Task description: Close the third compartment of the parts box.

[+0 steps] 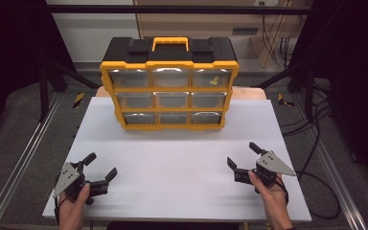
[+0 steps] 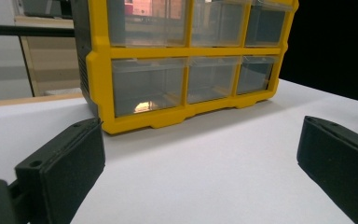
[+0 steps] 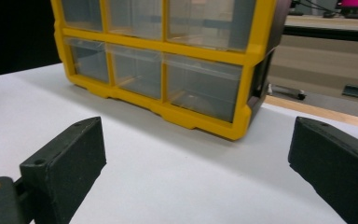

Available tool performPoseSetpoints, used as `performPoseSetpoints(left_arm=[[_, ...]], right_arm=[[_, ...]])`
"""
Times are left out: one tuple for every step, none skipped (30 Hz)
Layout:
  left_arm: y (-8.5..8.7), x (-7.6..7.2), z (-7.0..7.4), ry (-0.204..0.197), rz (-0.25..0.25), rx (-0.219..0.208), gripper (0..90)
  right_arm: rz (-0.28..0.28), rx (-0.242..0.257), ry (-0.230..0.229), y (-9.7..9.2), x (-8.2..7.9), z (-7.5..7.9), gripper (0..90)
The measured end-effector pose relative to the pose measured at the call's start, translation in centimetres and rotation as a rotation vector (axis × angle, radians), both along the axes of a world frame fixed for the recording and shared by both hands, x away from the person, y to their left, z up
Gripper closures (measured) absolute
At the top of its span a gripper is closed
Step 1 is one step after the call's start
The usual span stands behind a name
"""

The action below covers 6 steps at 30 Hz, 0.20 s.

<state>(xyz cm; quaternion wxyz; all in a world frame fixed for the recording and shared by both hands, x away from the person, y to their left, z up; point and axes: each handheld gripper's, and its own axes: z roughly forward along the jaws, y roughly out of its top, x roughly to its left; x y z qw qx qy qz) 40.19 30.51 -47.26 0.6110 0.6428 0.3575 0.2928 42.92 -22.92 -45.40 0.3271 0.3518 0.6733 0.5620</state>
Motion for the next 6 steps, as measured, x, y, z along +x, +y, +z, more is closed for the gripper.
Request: performPoseSetpoints(left_arm=[[-0.13, 0.0, -0.12, 0.006, -0.005, 0.0, 0.6], [-0.27, -0.01, -0.24, 0.011, -0.008, 0.004, 0.6], [-0.41, -0.04, -0.34, 0.016, -0.009, 0.008, 0.6], [-0.49, -0.07, -0.44, 0.02, -0.01, 0.018, 0.6], [-0.6, -0.09, -0.56, 0.027, -0.009, 0.022, 0.6], [-0.66, -0.07, -0.66, 0.031, -0.006, 0.027, 0.6]], right_arm=[[0.007, -0.004, 0.001, 0.18, 0.09, -0.13, 4.1], [0.017, -0.008, 0.003, 0.38, 0.16, -0.27, 4.2], [0.025, -0.014, 0.0, 0.54, 0.24, -0.43, 4.2], [0.032, -0.016, 0.003, 0.71, 0.28, -0.6, 4.3], [0.034, -0.02, 0.005, 0.83, 0.28, -0.78, 4.3], [0.033, -0.014, 0.006, 0.86, 0.26, -0.96, 4.3]])
